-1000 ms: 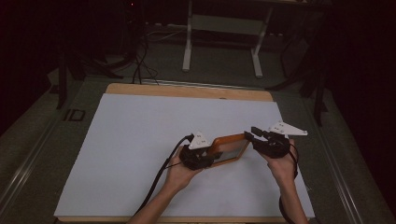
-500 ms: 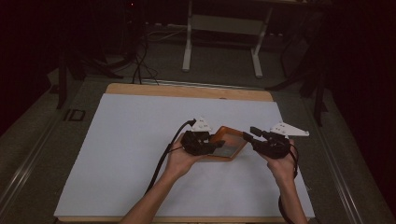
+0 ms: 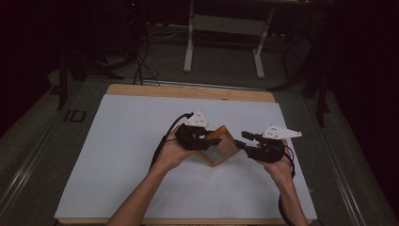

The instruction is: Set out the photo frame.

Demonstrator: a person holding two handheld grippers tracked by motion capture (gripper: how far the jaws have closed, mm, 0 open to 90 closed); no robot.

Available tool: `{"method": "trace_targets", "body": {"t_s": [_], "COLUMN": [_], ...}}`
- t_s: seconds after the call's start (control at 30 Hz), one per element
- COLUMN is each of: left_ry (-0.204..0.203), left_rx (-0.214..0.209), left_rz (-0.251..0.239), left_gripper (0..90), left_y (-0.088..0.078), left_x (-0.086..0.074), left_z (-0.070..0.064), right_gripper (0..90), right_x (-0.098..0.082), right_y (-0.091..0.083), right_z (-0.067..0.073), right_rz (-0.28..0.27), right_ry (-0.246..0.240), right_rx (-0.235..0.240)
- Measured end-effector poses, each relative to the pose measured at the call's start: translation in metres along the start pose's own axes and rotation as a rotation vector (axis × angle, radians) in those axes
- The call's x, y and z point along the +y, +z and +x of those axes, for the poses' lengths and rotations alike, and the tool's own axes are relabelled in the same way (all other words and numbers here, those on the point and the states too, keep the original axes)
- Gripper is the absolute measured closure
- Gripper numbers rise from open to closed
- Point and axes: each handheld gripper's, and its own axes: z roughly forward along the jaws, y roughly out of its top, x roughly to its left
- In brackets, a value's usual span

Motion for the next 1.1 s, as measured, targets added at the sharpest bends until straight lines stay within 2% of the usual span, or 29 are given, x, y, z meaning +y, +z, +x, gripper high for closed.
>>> {"method": "trace_targets", "body": {"t_s": [0.07,0.23,0.5,0.57,0.67,0.73,0.8,0.87,0.93,0.97,1.1], "left_ry": [0.017,0.074,0.087,0.080,0.043,0.026,0.024,0.012,0.007,-0.003,-0.038], "left_rx": [-0.019,-0.061,-0.128,-0.128,-0.142,-0.162,-0.143,-0.147,-0.117,-0.121,-0.090], "left_rz": [-0.009,-0.006,-0.018,-0.023,-0.039,-0.051,-0.056,-0.070,-0.084,-0.097,-0.131], "left_gripper": [68.6,67.8,66.5,65.9,59.8,58.4,53.8,50.4,44.9,45.5,43.7], "left_y": [0.001,0.003,0.005,0.006,0.006,0.005,0.004,0.002,0.000,-0.002,-0.006], "left_x": [-0.001,0.000,-0.001,-0.001,-0.001,-0.002,-0.002,-0.002,-0.003,-0.004,-0.012], "left_z": [-0.001,-0.005,-0.003,-0.003,0.001,0.003,0.004,0.006,0.007,0.008,0.013], "right_gripper": [49.4,42.3,39.5,46.4,51.8,54.5,57.4,61.0,66.6,66.9,67.8], "right_x": [0.001,0.004,0.004,0.004,0.002,0.001,0.000,-0.001,-0.001,-0.002,-0.002], "right_y": [0.002,0.006,0.015,0.017,0.016,0.013,0.010,0.008,0.006,0.005,0.004], "right_z": [0.002,0.004,0.009,0.012,0.014,0.014,0.014,0.016,0.016,0.016,0.016], "right_rz": [0.008,0.019,0.056,0.068,0.069,0.063,0.065,0.069,0.068,0.067,0.076], "right_ry": [-0.015,-0.049,-0.116,-0.133,-0.159,-0.161,-0.181,-0.196,-0.205,-0.206,-0.219], "right_rx": [0.006,0.056,0.119,0.132,0.111,0.126,0.127,0.126,0.123,0.131,0.116]}}
